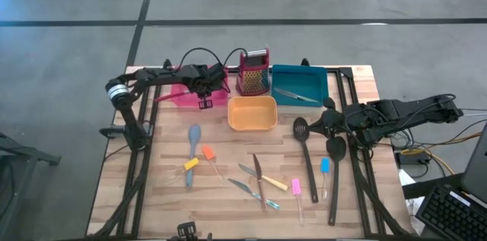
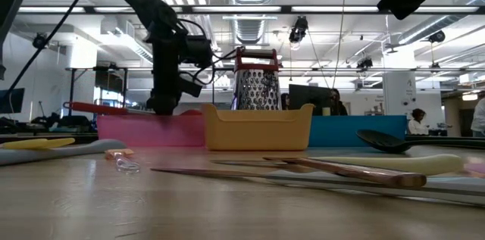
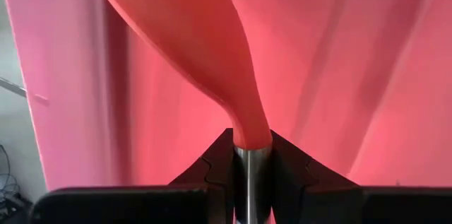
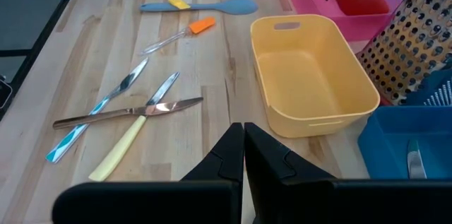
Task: Pick & Place Kitchen Items
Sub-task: Put the red serving spoon into the red bin
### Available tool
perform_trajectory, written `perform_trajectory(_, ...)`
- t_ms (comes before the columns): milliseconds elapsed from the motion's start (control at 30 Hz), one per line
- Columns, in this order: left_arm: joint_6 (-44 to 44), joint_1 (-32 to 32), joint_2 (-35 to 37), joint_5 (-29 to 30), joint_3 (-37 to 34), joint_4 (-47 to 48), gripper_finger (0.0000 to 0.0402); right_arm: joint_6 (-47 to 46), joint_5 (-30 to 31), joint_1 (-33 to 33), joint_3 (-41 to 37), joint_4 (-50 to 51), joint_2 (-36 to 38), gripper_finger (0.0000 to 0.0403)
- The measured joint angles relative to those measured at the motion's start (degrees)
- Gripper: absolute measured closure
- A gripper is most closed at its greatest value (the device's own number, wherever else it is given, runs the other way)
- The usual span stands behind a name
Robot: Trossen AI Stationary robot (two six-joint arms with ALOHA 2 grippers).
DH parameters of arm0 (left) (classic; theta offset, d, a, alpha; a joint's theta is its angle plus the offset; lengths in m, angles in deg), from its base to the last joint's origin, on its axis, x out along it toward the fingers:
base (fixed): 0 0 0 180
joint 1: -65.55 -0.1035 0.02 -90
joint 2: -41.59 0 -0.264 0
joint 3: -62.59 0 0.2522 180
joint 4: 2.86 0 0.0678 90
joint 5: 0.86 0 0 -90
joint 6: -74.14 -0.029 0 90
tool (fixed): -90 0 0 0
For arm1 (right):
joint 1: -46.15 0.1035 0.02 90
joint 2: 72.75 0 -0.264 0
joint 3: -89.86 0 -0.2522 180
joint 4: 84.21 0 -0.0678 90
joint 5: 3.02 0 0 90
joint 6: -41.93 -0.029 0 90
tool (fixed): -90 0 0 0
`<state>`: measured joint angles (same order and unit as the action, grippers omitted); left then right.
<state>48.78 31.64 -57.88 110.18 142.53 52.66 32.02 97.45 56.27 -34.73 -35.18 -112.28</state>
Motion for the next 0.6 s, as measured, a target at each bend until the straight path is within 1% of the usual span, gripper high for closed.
perform_trajectory(600, 0.6, -0.5, -2.8, 0.0, 0.0, 0.0, 0.0348, -0.1, 0.0, 0.0, 0.0, 0.0, 0.0, 0.0394)
